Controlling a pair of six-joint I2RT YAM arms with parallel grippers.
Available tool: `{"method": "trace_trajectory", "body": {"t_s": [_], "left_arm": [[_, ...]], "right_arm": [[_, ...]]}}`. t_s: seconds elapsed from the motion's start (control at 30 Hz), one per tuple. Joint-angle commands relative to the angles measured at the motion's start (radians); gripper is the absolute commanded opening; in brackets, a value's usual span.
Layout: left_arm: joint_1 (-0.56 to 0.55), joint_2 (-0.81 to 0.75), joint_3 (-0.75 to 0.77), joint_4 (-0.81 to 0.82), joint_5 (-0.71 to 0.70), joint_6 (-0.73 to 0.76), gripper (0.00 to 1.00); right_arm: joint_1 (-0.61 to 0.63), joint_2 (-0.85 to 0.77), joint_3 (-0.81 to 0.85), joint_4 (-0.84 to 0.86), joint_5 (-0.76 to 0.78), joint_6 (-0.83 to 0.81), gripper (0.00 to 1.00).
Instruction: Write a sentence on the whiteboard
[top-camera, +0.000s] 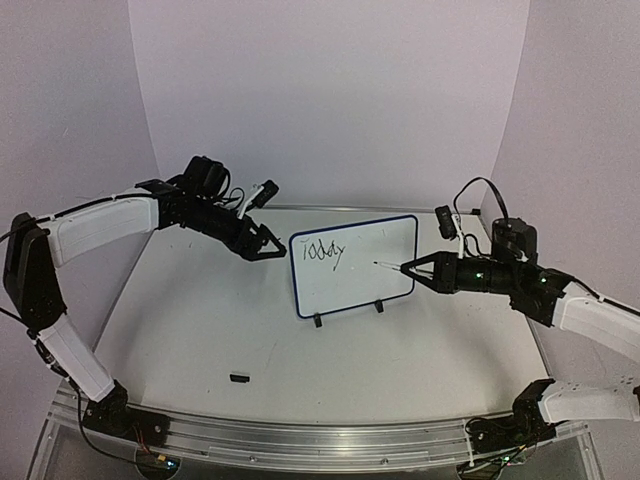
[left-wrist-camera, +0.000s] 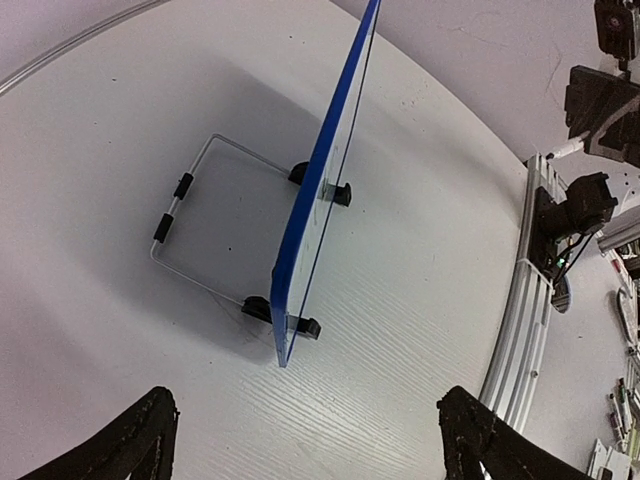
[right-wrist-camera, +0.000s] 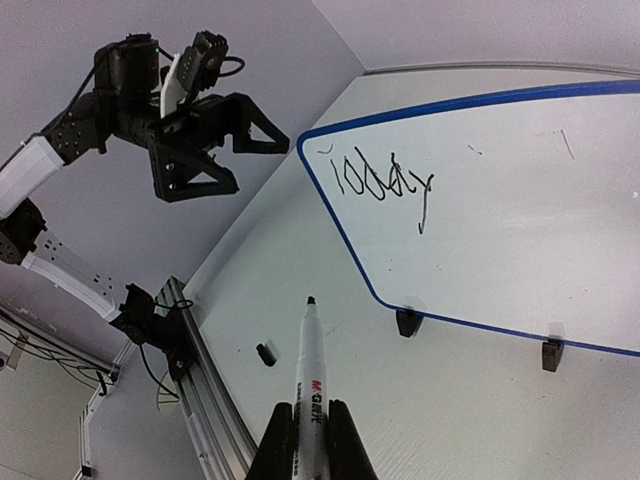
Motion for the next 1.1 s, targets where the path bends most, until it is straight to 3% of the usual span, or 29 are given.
{"method": "trace_trajectory", "body": {"t_s": [0.0, 0.33, 0.7, 1.07], "left_arm": [[-0.014, 0.034, -0.002, 0.074, 0.018, 0.034, 0.91], [-0.06, 0.131, 0.047, 0.047, -0.023, 0.066, 0.86], [-0.072, 0.186, 0.078, 0.067, -0.032, 0.062, 0.48], [-0.074, 0.197, 0.073, 0.081, -0.089, 0.058, 0.33]], "right_arm": [[-0.001, -0.01, -0.042, 0.157, 0.071, 0.042, 0.0], [0.011, 0.139, 0.006, 0.22, 0.151, 0.046, 0.0], [0.024, 0.287, 0.075, 0.322, 0.213, 0.056, 0.0], [0.034, 0.378, 0.138, 0.347, 0.217, 0.06, 0.0]]}}
